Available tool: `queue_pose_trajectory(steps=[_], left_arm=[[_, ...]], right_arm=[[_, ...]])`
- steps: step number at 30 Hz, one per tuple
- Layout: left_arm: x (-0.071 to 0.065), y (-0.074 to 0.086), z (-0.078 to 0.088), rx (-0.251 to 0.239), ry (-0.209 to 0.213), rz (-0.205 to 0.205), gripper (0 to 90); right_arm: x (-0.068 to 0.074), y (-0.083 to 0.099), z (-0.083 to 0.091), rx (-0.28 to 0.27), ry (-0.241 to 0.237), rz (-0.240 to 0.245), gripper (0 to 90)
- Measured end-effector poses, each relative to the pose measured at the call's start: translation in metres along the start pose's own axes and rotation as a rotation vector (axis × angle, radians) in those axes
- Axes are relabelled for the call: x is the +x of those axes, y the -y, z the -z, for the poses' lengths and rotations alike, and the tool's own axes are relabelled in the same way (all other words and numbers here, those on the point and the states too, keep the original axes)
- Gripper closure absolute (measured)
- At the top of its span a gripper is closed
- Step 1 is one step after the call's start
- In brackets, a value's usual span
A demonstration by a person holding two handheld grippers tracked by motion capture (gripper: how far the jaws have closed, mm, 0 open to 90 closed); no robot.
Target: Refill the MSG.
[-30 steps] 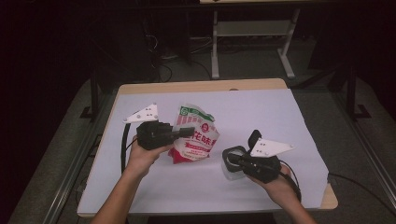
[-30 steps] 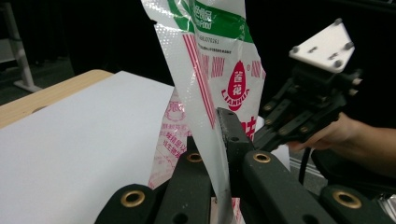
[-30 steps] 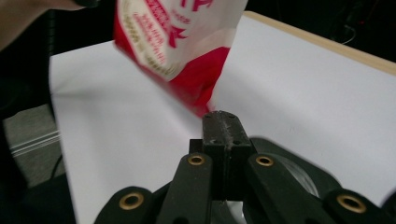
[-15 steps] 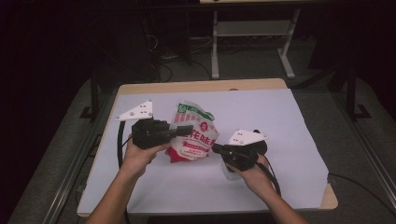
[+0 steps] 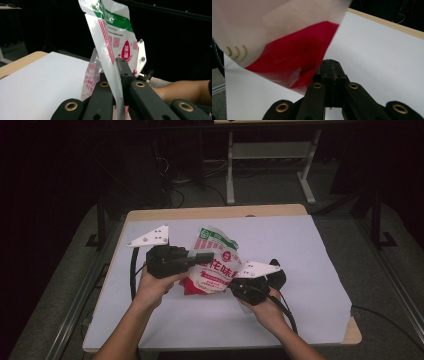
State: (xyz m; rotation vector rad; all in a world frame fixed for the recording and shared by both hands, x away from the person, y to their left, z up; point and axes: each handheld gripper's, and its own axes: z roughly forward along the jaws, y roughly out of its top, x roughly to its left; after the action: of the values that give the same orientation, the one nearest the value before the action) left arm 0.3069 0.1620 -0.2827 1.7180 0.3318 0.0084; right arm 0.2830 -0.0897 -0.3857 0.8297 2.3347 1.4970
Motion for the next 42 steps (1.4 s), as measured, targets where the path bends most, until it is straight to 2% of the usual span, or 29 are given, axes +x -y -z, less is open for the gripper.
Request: queue_pose_trajectory(steps=[10,16,30,42], left_arm=[[0.007,-0.002,-0.011,-0.04,0.019,0.013,90.0],[0.007,-0.005,-0.016,-0.05,0.015,0.007,90.0],[0.01,-0.011,-0.031,-0.012,0.004,0.021,90.0],[0.011,-0.022,-0.047,0.05,-0.004,0.03,90.0]], right_arm=[[0.004,0.003,-0.003,-0.004,-0.012,0.006,90.0],[0.006,0.003,-0.004,-0.015,-0.013,0.019,90.0],[0.01,0.008,-0.005,-0.034,0.011,0.034,90.0],[0.012,0.007,-0.003,-0.044,0.016,0.055,90.0]])
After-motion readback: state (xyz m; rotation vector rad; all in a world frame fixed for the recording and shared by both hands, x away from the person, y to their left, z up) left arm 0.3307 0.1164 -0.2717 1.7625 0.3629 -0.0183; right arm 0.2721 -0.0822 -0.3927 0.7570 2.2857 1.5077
